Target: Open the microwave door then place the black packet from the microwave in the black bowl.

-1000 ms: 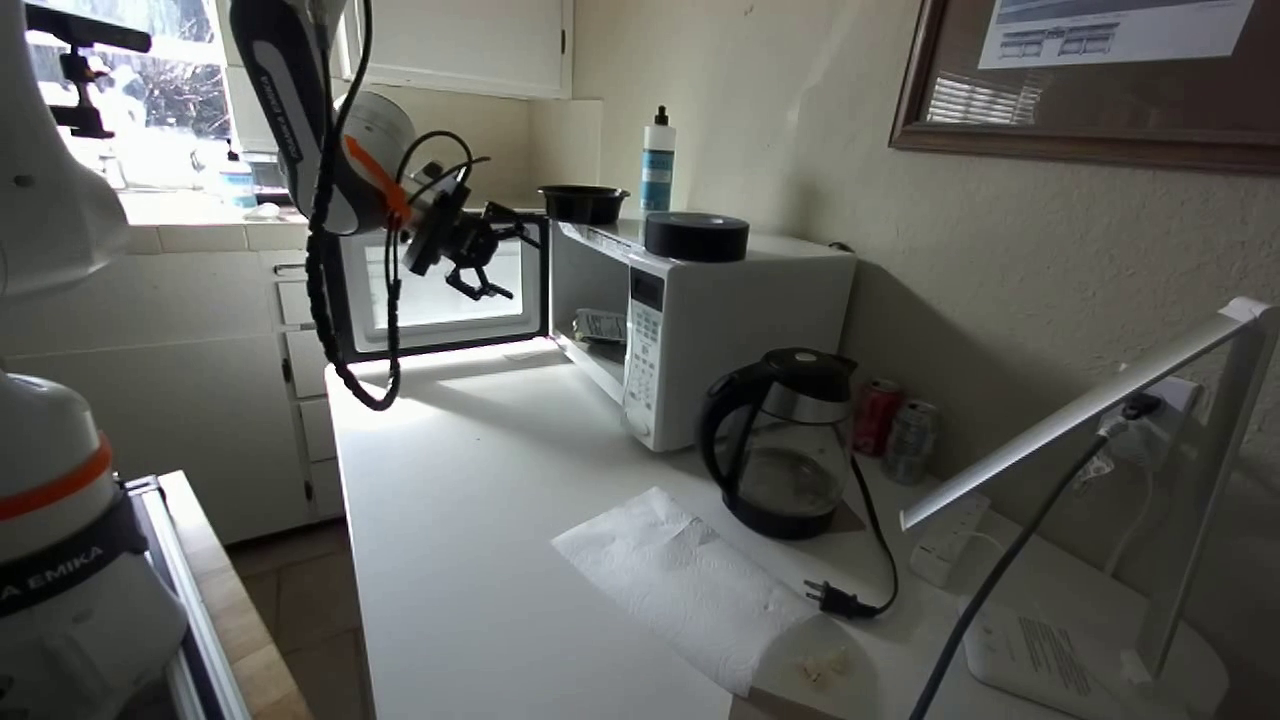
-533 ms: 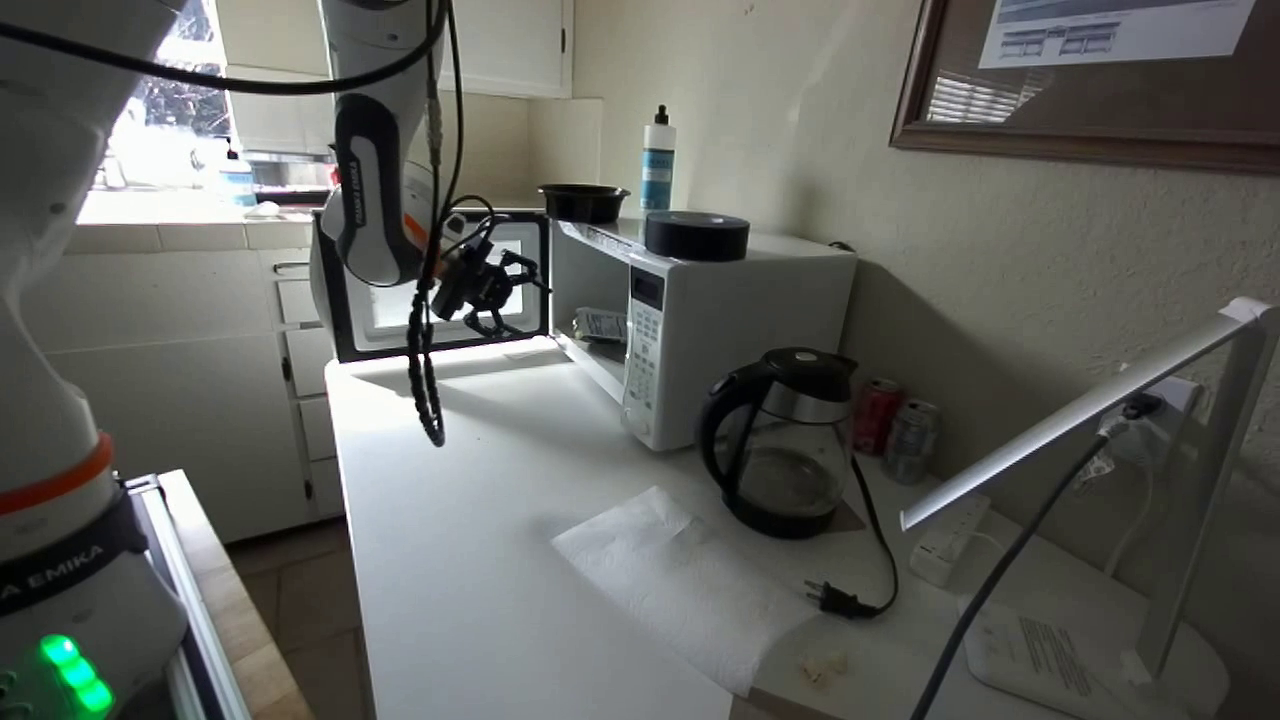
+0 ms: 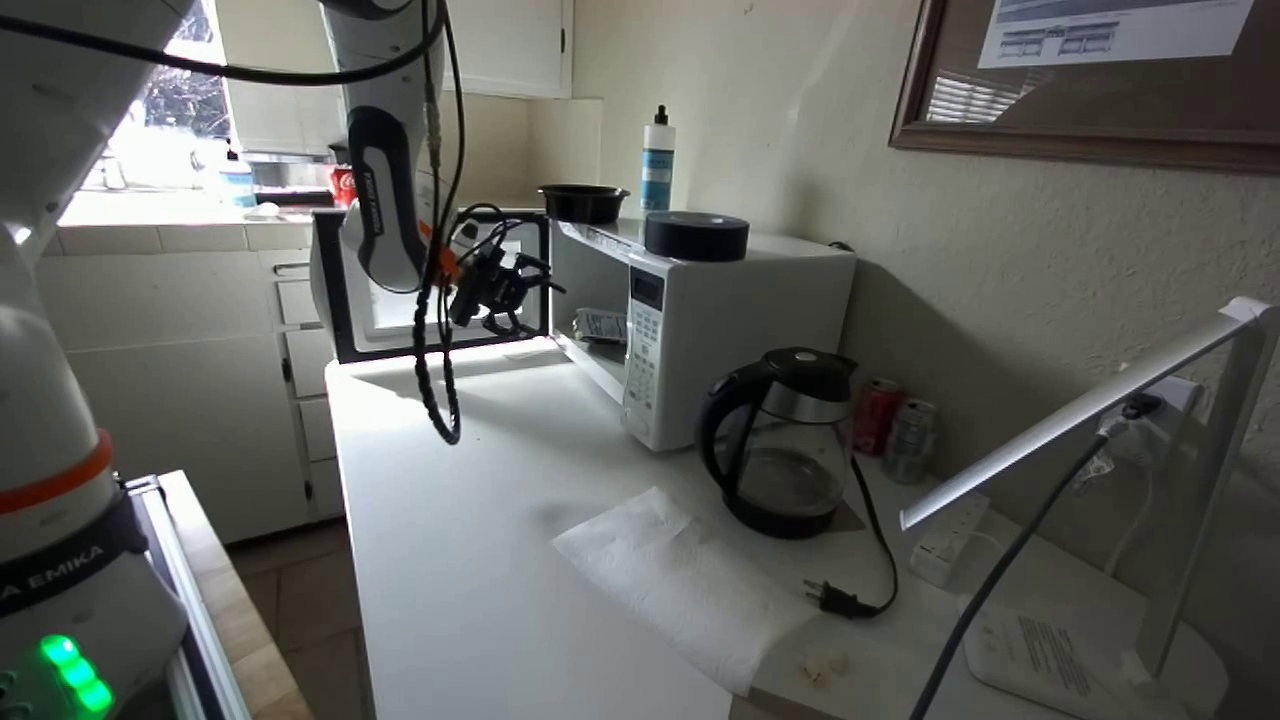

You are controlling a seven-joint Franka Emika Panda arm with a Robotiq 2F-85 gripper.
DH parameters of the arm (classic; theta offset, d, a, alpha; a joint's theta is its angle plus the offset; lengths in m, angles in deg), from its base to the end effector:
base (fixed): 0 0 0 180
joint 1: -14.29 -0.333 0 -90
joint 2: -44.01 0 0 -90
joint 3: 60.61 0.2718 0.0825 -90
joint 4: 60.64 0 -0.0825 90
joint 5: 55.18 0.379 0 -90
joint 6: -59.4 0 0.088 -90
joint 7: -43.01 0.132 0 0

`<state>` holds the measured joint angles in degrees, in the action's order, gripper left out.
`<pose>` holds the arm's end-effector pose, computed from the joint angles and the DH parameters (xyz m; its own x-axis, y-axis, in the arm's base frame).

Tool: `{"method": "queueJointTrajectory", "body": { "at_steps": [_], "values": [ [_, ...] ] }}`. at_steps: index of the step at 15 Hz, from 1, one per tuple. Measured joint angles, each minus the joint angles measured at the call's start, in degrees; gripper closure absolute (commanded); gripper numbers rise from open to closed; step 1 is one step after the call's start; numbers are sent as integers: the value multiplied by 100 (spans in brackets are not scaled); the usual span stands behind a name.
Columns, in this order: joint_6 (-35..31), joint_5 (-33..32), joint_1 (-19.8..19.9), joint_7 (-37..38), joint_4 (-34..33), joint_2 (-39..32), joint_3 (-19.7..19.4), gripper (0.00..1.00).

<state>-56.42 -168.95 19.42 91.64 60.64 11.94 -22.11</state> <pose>0.5051 0.2611 0.1531 0.4133 0.9106 0.0042 0.3937 -0.1829 0.9008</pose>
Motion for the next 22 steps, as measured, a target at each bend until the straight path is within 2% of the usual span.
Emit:
{"method": "queueJointTrajectory", "body": {
  "at_steps": [4,5,6,8,9,11,16,21,22],
  "values": [
    [10,-55,-959,360,-565,-137,-958,2],
    [12,-55,-1158,411,-710,-186,-1151,5],
    [12,-55,-1320,428,-848,-241,-1308,15],
    [12,-63,-1574,431,-1109,-364,-1550,24],
    [12,-92,-1665,432,-1217,-427,-1635,22],
    [5,-215,-1806,433,-1417,-572,-1767,25],
    [-144,-603,-1925,584,-1741,-937,-1935,22],
    [-278,-861,-1923,789,-2001,-1235,-2017,29],
    [-278,-897,-1923,830,-2056,-1281,-2019,34]
  ]
}}
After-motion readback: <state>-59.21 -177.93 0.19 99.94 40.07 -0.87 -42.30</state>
